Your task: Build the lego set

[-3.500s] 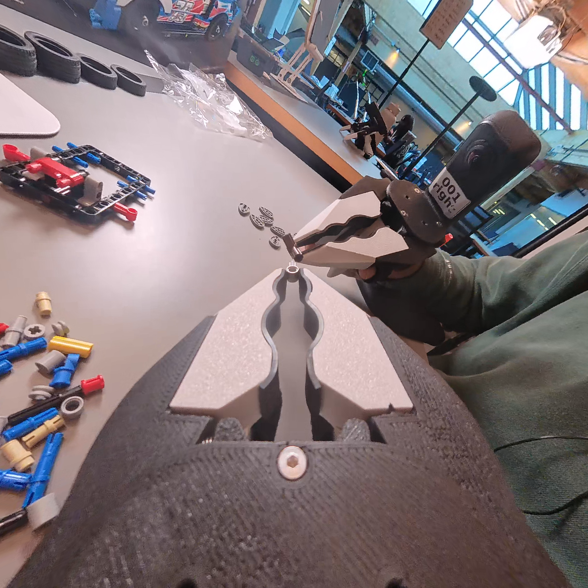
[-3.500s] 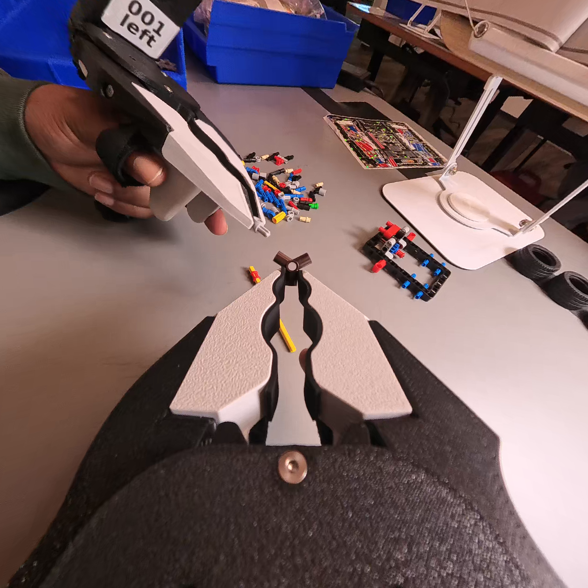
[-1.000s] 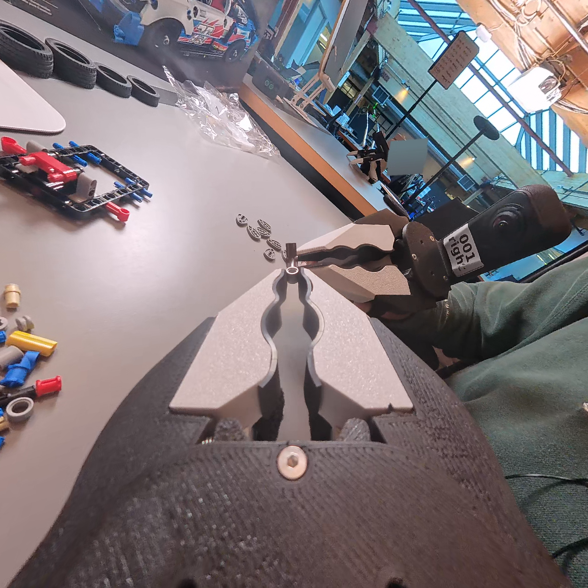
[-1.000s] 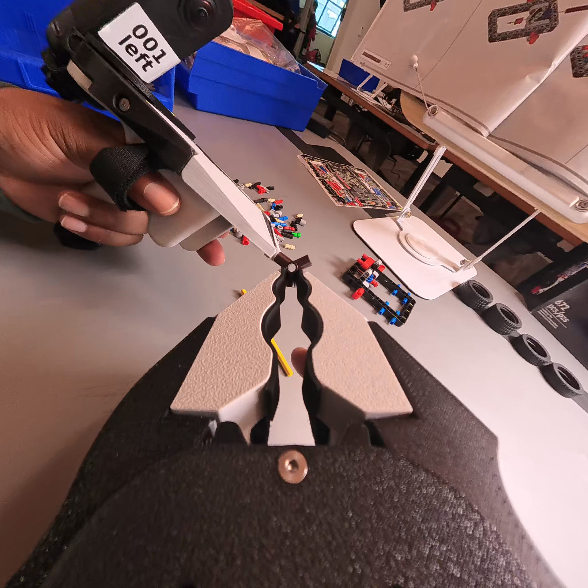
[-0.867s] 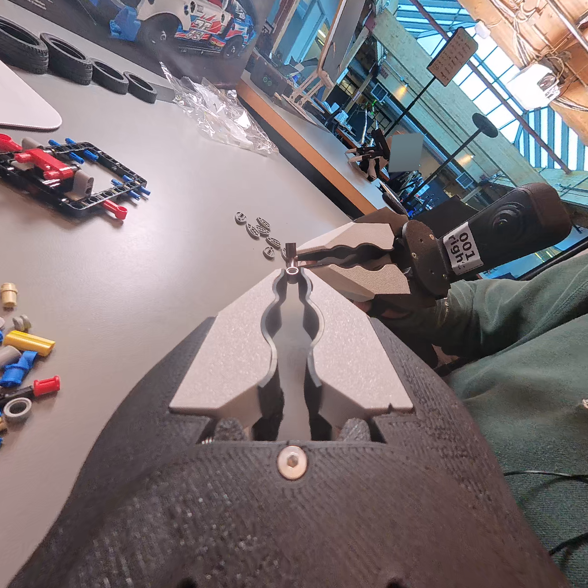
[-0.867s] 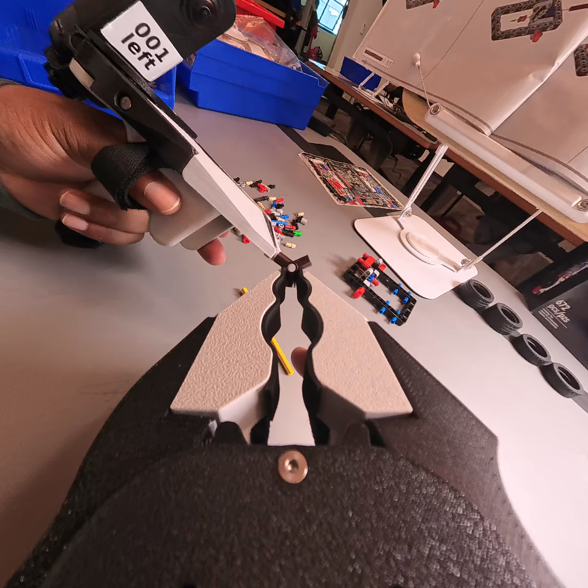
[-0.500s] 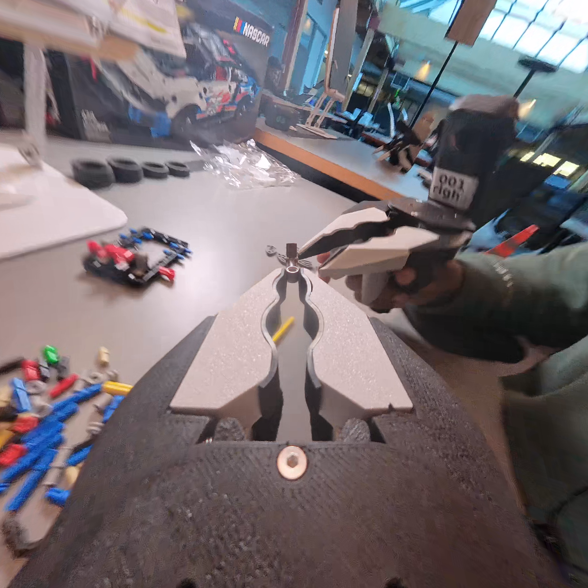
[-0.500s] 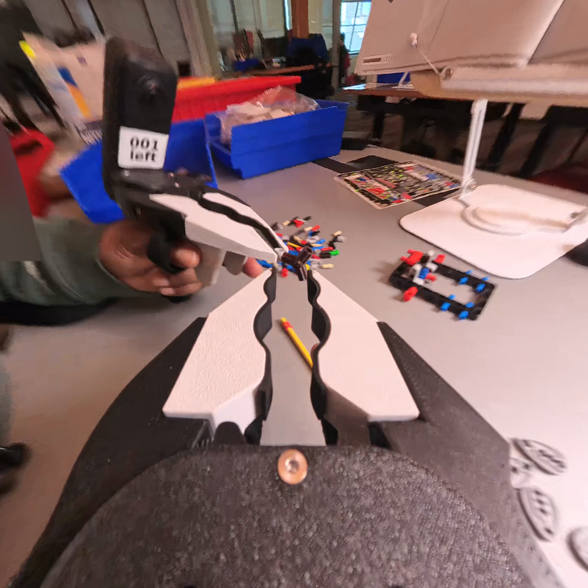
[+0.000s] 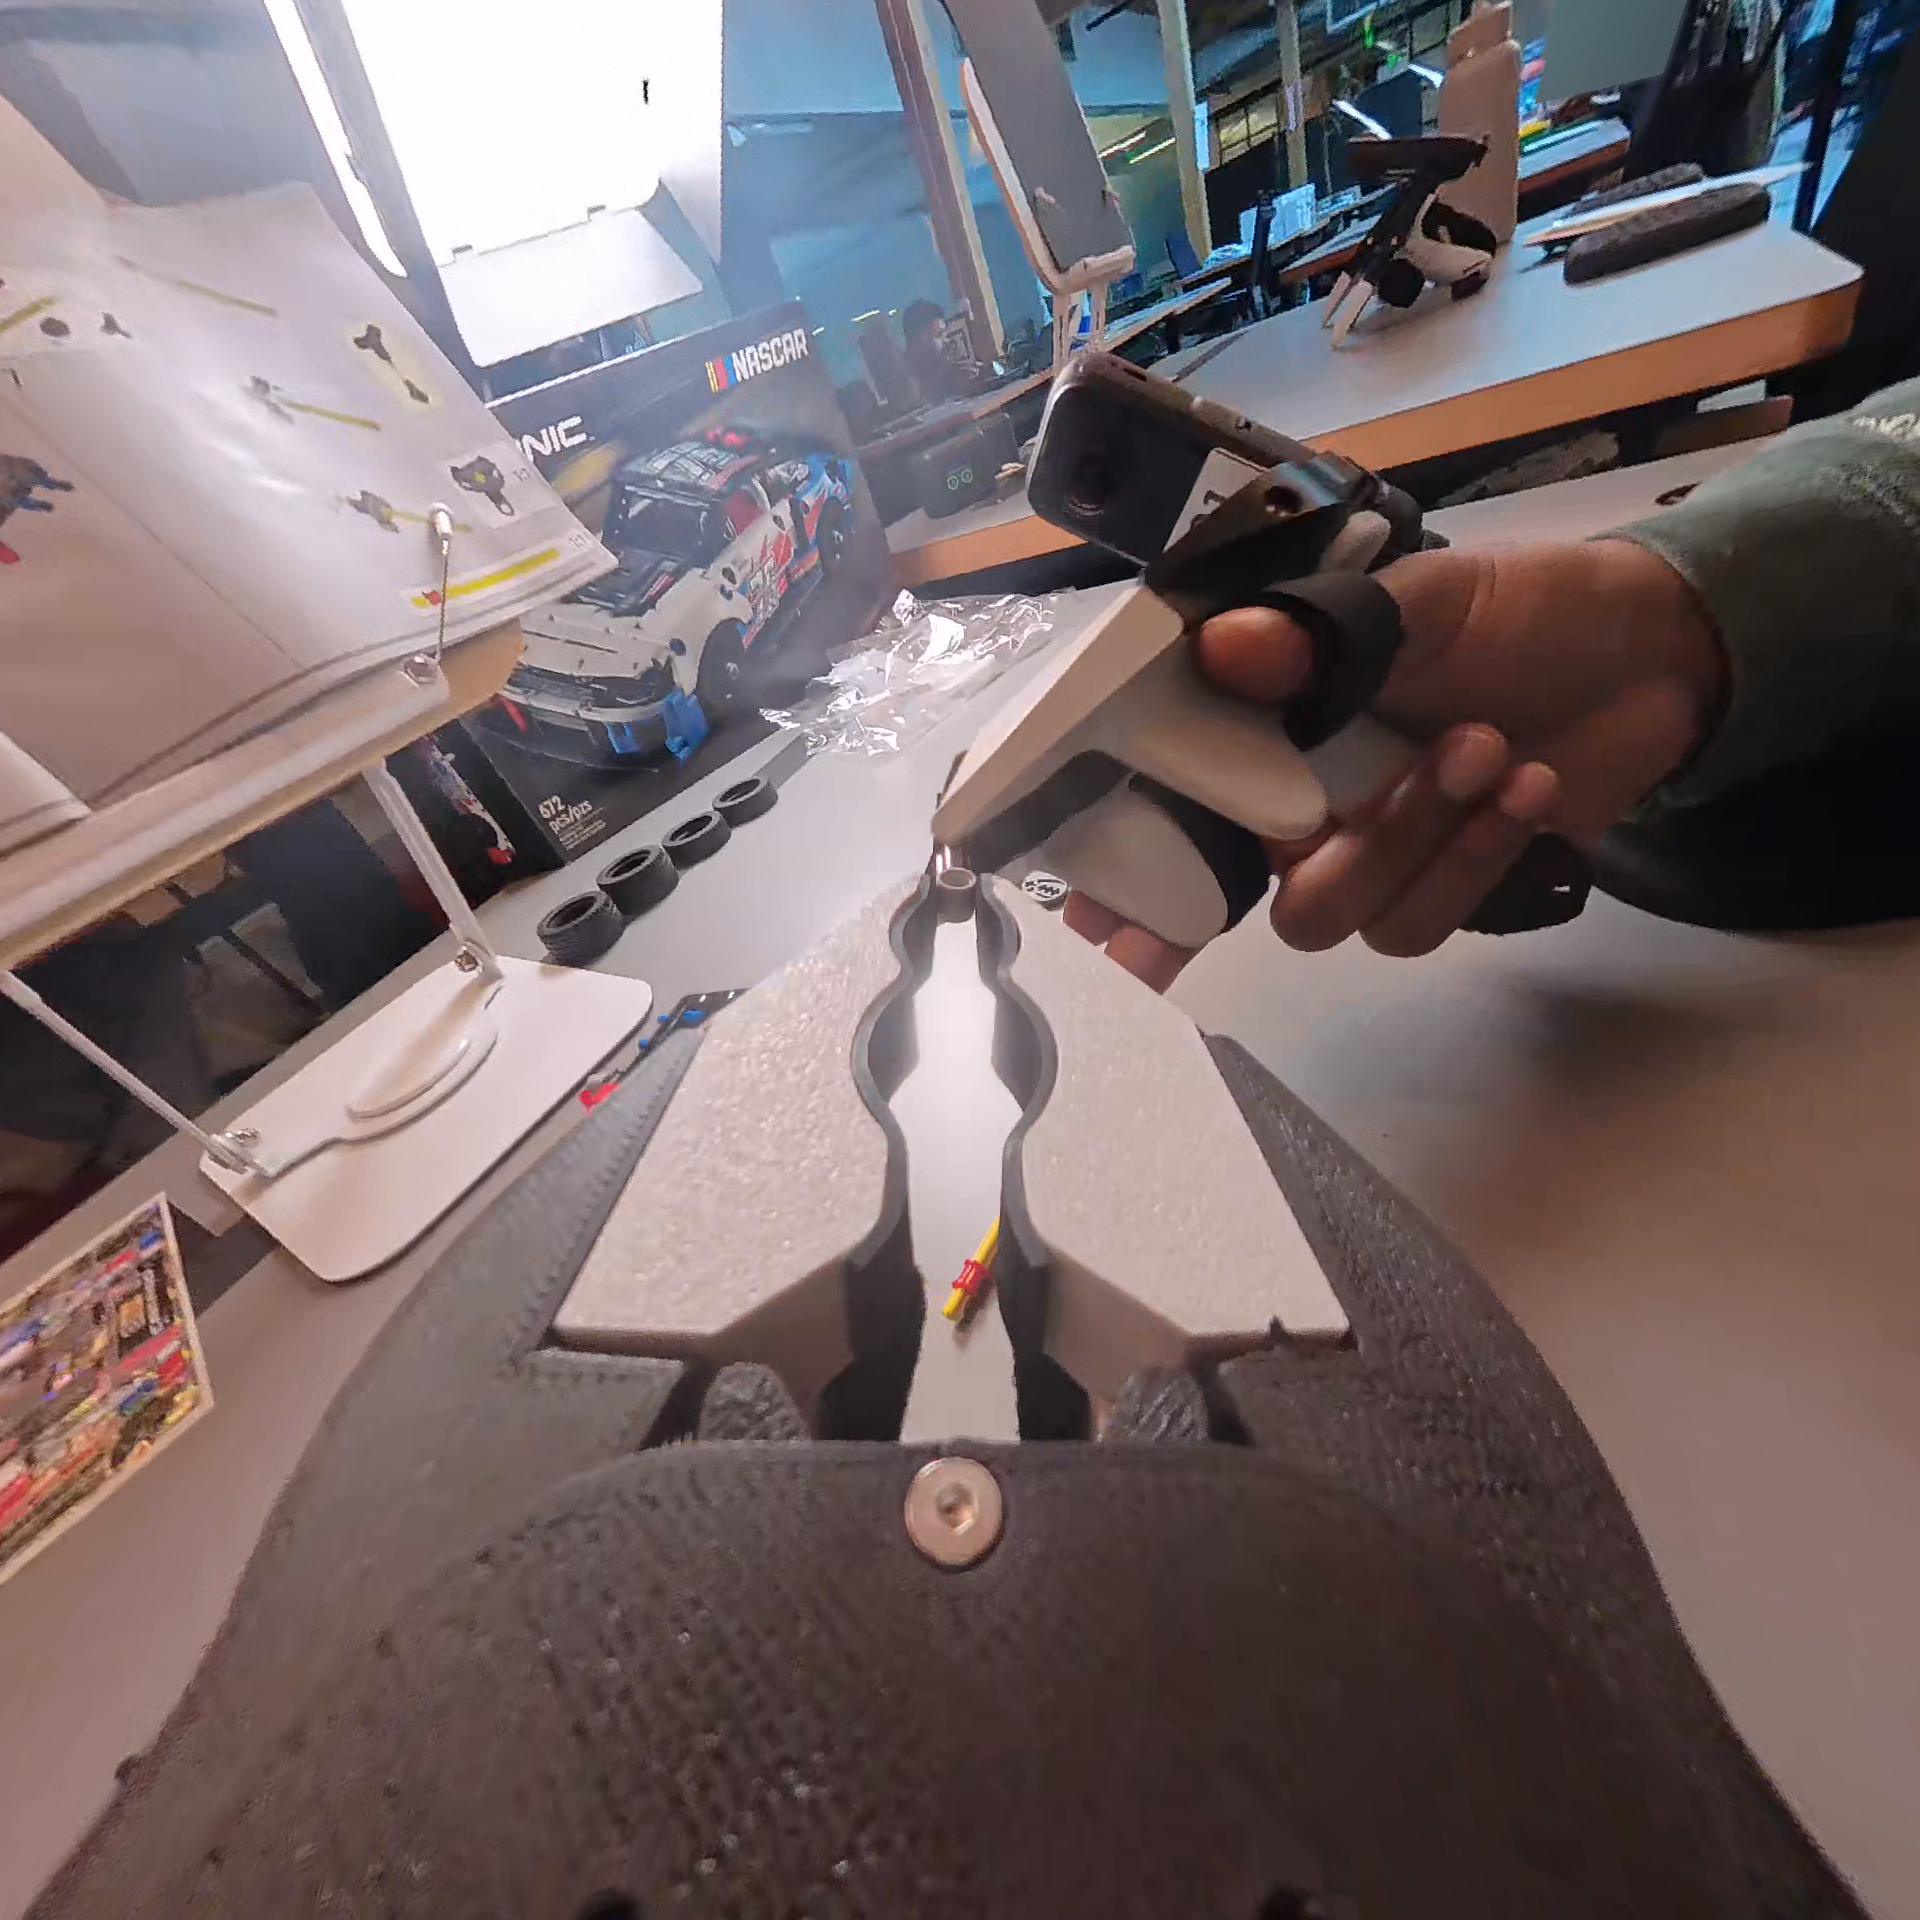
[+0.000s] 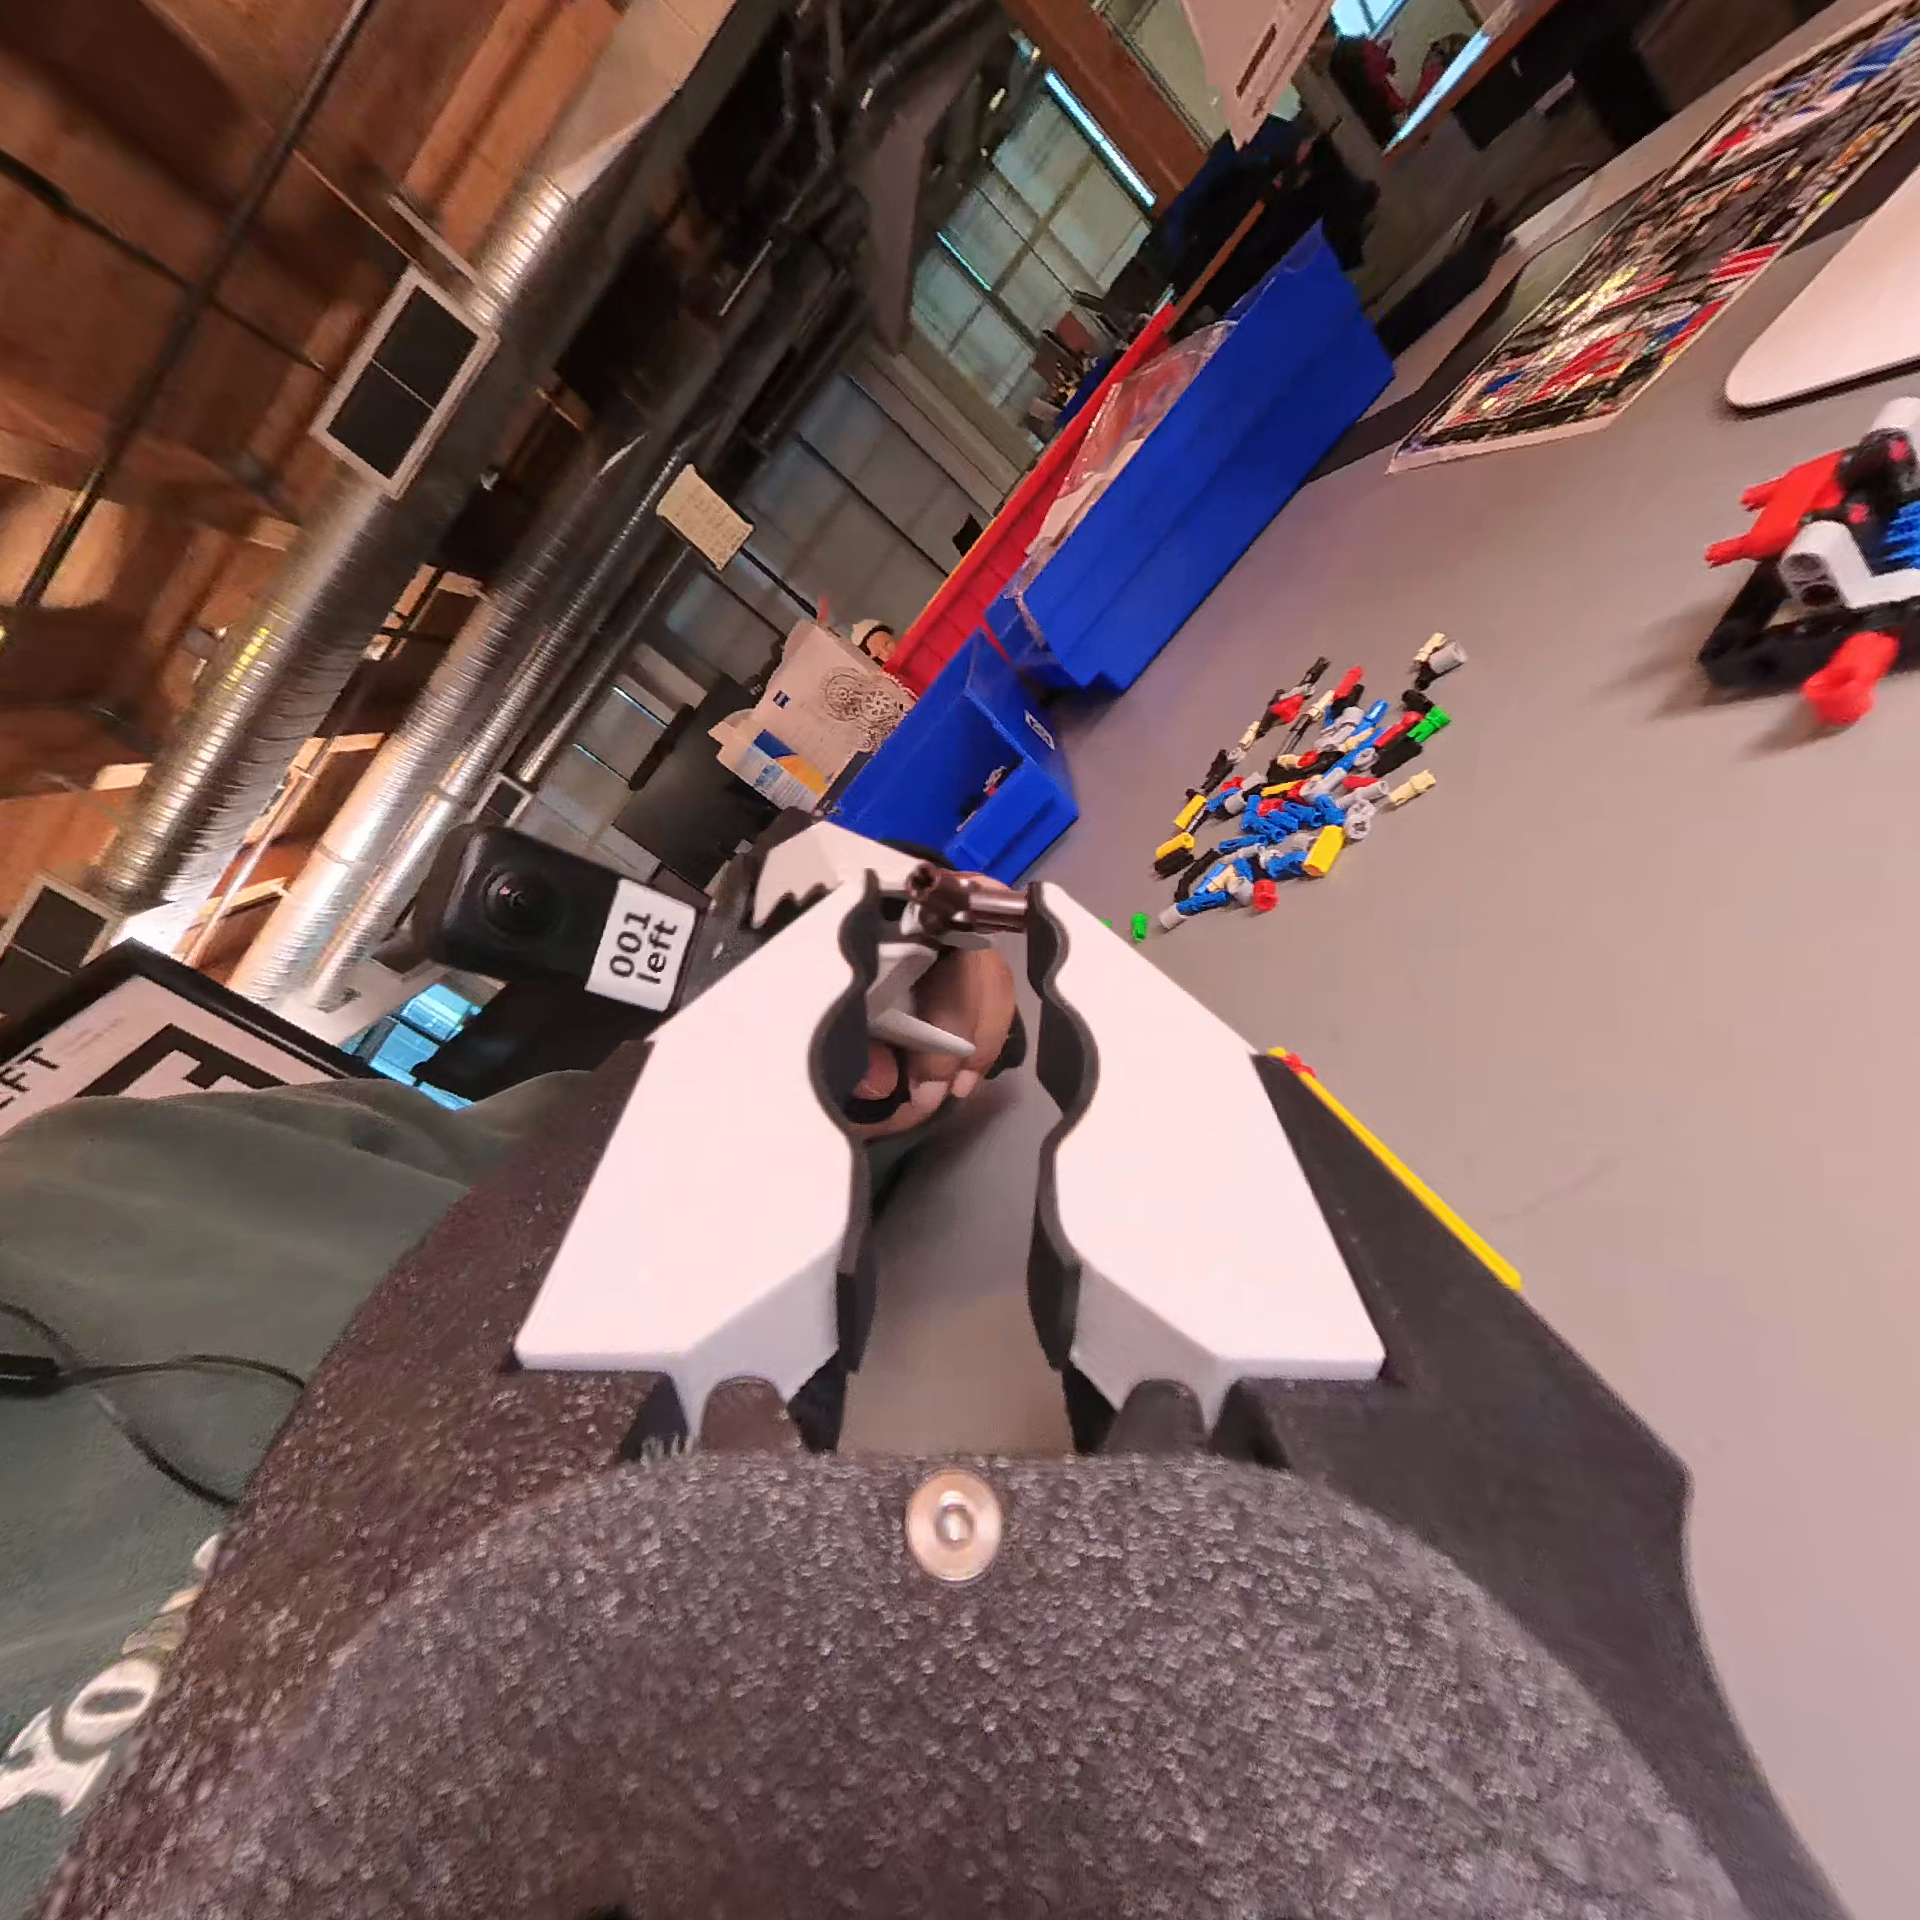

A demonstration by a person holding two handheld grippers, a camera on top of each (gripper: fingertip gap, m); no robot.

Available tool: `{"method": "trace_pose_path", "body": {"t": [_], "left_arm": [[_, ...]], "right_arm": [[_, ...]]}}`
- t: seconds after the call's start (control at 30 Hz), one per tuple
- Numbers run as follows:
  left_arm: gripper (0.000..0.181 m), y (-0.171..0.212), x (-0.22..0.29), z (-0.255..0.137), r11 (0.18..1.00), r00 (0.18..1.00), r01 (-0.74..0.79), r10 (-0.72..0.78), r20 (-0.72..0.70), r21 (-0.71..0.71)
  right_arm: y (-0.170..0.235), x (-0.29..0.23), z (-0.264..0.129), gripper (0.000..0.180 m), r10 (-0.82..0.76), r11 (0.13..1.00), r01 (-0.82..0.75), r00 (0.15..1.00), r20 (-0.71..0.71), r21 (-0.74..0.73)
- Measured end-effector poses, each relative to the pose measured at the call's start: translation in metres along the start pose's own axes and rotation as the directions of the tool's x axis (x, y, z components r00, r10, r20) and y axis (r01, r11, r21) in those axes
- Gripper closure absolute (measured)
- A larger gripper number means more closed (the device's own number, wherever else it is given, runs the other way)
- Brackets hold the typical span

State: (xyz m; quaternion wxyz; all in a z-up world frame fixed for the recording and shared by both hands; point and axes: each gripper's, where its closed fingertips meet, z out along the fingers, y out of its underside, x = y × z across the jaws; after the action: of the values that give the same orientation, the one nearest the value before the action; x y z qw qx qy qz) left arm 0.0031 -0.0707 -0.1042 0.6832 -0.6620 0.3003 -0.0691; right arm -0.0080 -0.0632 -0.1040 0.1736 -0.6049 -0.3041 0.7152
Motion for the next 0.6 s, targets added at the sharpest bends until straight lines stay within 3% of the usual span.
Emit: {"method": "trace_pose_path", "body": {"t": [0.23,0.4,0.5,0.6], "left_arm": [[0.175,0.000,0.006,0.001,1.000,1.000,-0.018,0.018,-0.017,-0.008],[0.170,0.010,0.011,0.002,0.992,0.990,0.106,-0.112,-0.091,-0.066],[0.163,0.013,0.012,0.001,0.972,0.962,0.220,-0.230,-0.148,-0.082],[0.158,0.021,0.016,0.002,0.933,0.908,0.332,-0.356,-0.219,-0.141]], "right_arm": [[0.002,0.001,-0.004,0.160,-0.020,0.999,0.020,1.000,-0.001,-0.026],[-0.006,0.001,-0.010,0.160,-0.258,0.964,0.254,0.965,-0.049,-0.079],[-0.006,0.007,-0.018,0.160,-0.453,0.885,0.433,0.886,-0.100,-0.172],[0.006,0.018,-0.024,0.160,-0.679,0.713,0.620,0.726,-0.104,-0.329]]}}
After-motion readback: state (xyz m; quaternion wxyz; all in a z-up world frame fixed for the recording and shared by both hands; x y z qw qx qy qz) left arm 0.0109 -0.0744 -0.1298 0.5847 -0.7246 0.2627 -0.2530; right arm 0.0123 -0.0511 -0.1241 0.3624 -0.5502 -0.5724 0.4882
